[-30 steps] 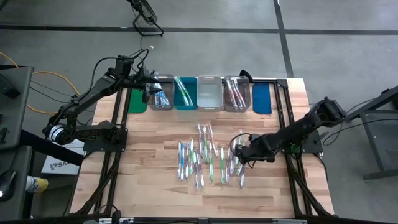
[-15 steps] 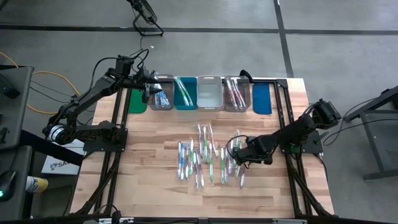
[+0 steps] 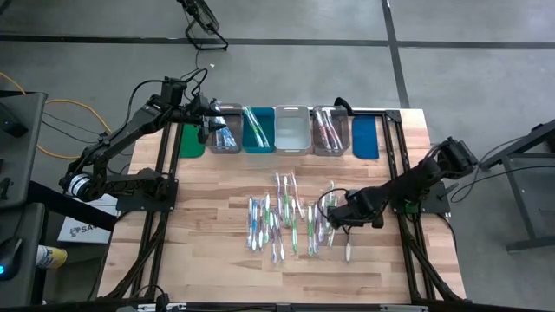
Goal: Pick & Place Toothbrushes
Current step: Put the purple toothbrush into the white bin
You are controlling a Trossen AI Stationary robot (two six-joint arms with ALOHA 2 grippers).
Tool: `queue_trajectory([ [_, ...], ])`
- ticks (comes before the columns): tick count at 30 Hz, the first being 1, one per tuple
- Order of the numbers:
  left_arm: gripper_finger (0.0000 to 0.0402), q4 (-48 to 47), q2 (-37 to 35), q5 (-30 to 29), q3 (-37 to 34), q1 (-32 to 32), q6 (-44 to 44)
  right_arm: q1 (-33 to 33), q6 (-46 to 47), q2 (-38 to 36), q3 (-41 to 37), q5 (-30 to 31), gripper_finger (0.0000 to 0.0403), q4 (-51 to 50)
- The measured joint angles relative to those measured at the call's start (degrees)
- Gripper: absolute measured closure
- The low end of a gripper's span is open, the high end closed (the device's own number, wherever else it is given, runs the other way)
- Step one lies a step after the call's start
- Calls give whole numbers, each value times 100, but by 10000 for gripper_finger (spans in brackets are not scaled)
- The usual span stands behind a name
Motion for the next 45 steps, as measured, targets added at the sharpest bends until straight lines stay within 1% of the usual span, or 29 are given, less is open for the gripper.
queue_trajectory([
  [4, 183, 4, 0, -1, 0, 1, -13, -134, -257, -445, -2, 104, 395, -186],
  [8, 183, 50, 0, -2, 0, 2, -13, -461, -783, -1025, 4, 627, 396, -314],
  [10, 183, 68, 0, 0, 0, 0, -17, -697, -1255, -1334, 4, 932, 397, -267],
  [13, 183, 70, 0, -1, 0, 2, -28, -1136, -2046, -1763, 7, 1231, 397, -225],
  [18, 183, 156, 0, -2, 0, 2, -199, -2089, -3513, -2344, 9, 1339, 397, 72],
  [21, 183, 216, 0, -2, 0, 2, -341, -2780, -4443, -2545, 15, 1306, 398, 607],
  [23, 183, 219, 0, -4, 0, 2, -451, -3257, -5032, -2613, 15, 1171, 398, 1003],
  [28, 183, 229, 0, -21, 0, 2, -604, -4319, -6312, -2589, 15, 393, 398, 2259],
  [32, 183, 227, 0, -23, 0, 1, -709, -4980, -7016, -2426, 20, -88, 398, 3267],
  [35, 183, 227, 0, -37, 0, 1, -855, -5405, -7306, -2198, 118, -495, 398, 3888],
  [39, 183, 227, 0, -37, 0, 1, -922, -5802, -7768, -1627, 608, -1055, 399, 3903],
  [42, 183, 228, 0, -37, 0, 1, -922, -5919, -8103, -1115, 1135, -1426, 399, 3904],
  [45, 183, 259, 0, -37, 0, 2, -944, -5976, -8376, -583, 1696, -1633, 399, 3772],
])
